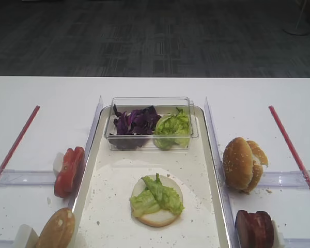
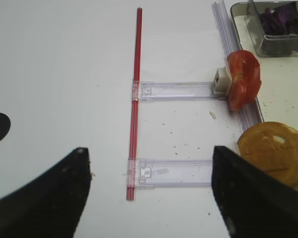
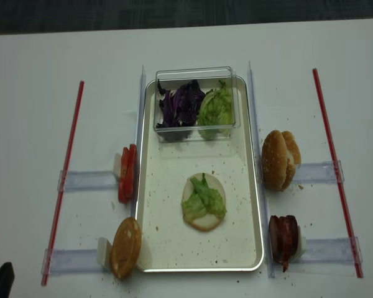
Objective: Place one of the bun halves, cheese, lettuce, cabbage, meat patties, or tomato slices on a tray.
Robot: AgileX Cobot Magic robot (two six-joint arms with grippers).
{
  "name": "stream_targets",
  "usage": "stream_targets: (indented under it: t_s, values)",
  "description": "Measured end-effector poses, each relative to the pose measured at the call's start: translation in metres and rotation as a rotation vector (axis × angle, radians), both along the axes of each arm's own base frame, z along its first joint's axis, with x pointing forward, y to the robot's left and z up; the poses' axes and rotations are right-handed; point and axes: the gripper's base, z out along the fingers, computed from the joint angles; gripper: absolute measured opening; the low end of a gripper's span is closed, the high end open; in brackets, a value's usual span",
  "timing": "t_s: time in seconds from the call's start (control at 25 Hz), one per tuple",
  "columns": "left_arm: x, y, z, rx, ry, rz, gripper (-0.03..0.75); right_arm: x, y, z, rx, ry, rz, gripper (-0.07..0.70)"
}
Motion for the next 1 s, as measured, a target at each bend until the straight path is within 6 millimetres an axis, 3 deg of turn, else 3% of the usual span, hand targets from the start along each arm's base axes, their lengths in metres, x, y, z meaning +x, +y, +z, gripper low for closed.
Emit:
stream_targets:
  t_s: [0.2,1.0]
  values:
    - [0.0004,0.0000,-0.0011,0.000,0.004,0.000,0.473,-0.0132,0.0008,-0.0009,-0.006,-0.077,0.001,0.659]
    - [0.0005,0.0000,-0.0012,0.000,0.004,0.000,0.473,-0.0135,0.0007,-0.0010,-0.008,-0.079,0.000,0.659]
